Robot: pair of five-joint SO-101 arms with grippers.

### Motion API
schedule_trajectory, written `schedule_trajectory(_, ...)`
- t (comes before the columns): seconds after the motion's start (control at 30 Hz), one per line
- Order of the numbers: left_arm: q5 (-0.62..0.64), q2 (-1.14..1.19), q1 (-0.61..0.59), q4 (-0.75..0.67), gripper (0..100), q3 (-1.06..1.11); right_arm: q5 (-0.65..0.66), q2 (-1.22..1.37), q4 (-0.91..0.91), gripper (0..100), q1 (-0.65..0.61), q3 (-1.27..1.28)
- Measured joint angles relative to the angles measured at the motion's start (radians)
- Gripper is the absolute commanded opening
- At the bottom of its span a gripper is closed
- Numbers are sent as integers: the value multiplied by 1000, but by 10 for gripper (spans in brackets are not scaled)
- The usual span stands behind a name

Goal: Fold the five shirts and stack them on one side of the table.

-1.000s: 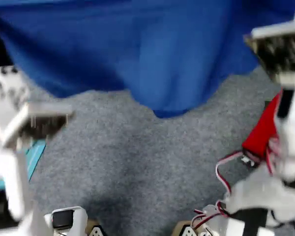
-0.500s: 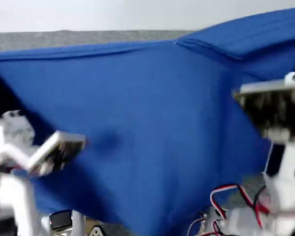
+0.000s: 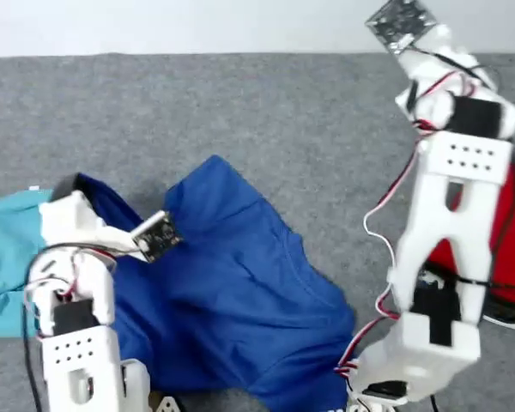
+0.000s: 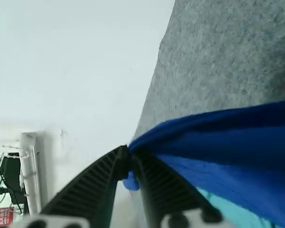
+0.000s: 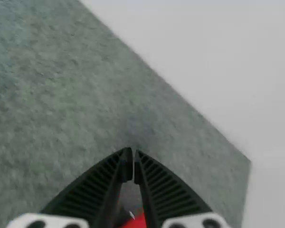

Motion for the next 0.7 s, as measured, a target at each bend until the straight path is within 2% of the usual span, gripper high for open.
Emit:
schedule_trajectory(0.17,0,0,-21,-41,5,35,-28,34,-12,10,-49,2)
schedule_trajectory(0.5,-3,0,-230,78,5,35,-345,149,143,15,-275,3)
schedule_trajectory(0.7,-3,-2,-282,163,5,41,-459,307,124,139,-407,5)
